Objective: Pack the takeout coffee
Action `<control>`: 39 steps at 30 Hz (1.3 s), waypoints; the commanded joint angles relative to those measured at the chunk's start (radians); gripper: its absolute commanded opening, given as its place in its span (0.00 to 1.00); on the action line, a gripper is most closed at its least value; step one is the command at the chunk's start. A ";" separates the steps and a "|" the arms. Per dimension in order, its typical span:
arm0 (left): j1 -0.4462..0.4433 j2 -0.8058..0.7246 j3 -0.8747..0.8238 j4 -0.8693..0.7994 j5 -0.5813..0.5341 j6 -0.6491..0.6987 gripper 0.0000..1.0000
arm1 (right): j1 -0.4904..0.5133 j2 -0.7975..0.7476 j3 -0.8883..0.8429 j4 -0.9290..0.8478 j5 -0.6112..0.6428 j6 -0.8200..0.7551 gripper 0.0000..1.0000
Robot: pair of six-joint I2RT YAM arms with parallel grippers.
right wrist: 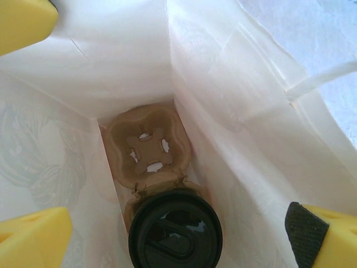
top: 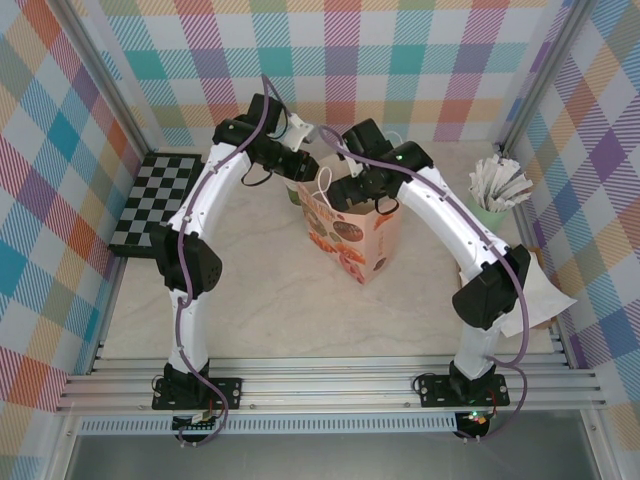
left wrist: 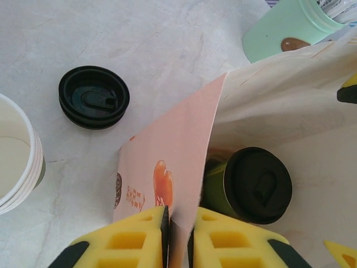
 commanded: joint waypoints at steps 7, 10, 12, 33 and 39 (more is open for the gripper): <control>0.007 -0.058 -0.015 -0.018 0.004 -0.008 0.11 | 0.015 -0.120 -0.085 0.222 -0.071 -0.119 1.00; 0.007 -0.064 -0.015 -0.018 0.006 -0.010 0.07 | 0.016 -0.179 -0.143 0.325 -0.078 -0.132 1.00; 0.007 -0.065 -0.015 -0.018 0.003 -0.015 0.05 | 0.016 -0.224 -0.192 0.392 -0.071 -0.132 1.00; 0.004 -0.126 -0.093 -0.014 -0.023 -0.097 0.10 | -0.275 -0.663 -0.444 0.144 0.151 0.320 1.00; 0.004 -0.136 -0.099 -0.016 -0.028 -0.118 0.10 | -0.446 -0.708 -0.504 0.059 0.023 0.388 1.00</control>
